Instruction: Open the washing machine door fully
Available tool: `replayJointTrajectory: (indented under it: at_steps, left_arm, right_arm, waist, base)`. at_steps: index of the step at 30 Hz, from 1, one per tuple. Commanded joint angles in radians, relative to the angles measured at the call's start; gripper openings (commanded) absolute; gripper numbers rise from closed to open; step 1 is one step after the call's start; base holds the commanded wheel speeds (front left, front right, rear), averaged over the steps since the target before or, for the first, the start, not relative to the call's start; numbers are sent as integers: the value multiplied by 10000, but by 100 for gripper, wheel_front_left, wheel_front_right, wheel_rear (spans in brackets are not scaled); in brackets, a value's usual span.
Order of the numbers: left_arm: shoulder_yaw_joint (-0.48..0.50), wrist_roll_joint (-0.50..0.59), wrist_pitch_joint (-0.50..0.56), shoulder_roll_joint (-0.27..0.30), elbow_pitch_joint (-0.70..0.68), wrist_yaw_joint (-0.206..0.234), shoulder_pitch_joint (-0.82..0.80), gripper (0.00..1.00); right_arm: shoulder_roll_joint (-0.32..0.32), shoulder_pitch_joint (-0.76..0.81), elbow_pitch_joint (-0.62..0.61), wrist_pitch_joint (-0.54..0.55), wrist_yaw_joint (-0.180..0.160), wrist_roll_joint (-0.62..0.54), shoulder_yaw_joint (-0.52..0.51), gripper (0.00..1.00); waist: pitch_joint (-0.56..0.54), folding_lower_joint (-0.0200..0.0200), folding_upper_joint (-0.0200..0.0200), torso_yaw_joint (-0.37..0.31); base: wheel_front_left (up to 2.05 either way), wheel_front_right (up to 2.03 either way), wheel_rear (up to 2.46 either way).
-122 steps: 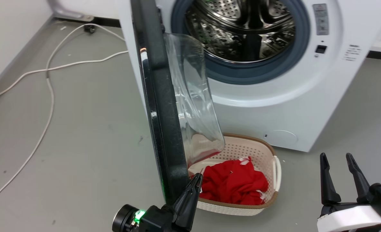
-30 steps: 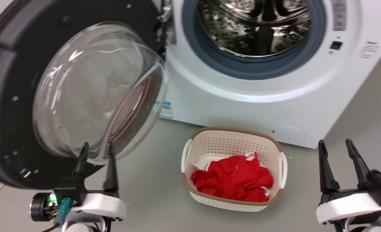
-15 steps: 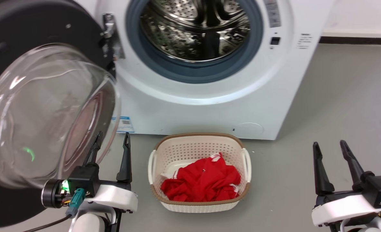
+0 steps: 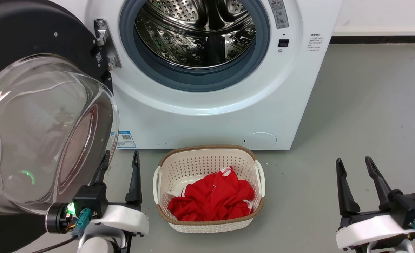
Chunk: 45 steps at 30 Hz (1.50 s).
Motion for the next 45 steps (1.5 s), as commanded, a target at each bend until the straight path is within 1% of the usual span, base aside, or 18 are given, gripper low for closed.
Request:
replayJointTrajectory:
  at_steps: [1, 18, 22, 23, 26, 35, 45]
  left_arm:
    - [12, -12, -25, -3, 13, 21, -5, 100]
    - [70, -103, -25, -24, 55, 51, -99, 100]
    - [81, -196, -25, -33, 4, -14, -96, 100]
    - [65, -179, 0, -29, 24, -4, -37, 0]
    - [111, -315, 70, -48, 255, -17, 45, 0]
    - [341, -2187, 606, -52, 348, -157, -17, 0]
    - [434, -4055, 991, -57, 299, -293, 43, 0]
  right_arm:
    - [16, -137, 12, -15, -7, 56, 2, 100]
    - [16, -188, 133, -71, -7, 41, -19, 100]
    - [16, -180, 159, -80, -7, 70, -11, 100]
    - [0, -107, 131, -18, 0, 5, -7, 0]
    - [2, 11, 299, 2, 0, 121, 24, 0]
    - [-70, -156, 516, 324, -1, 2110, -3, 0]
    - [-130, -343, 757, 640, -1, 4016, -35, 0]
  waist:
    - [3, 0, 0, 9]
    - [68, 0, 0, 4]
    - [65, 0, 0, 2]
    - [66, 0, 0, 2]
    - [63, 0, 0, 0]
    - [35, 0, 0, -7]
    - [5, 0, 0, -17]
  base:
    - [0, 0, 0]
    - [0, 0, 0]
    - [0, 0, 0]
    - [0, 0, 0]
    - [0, 0, 0]
    - [0, 0, 0]
    - [0, 0, 0]
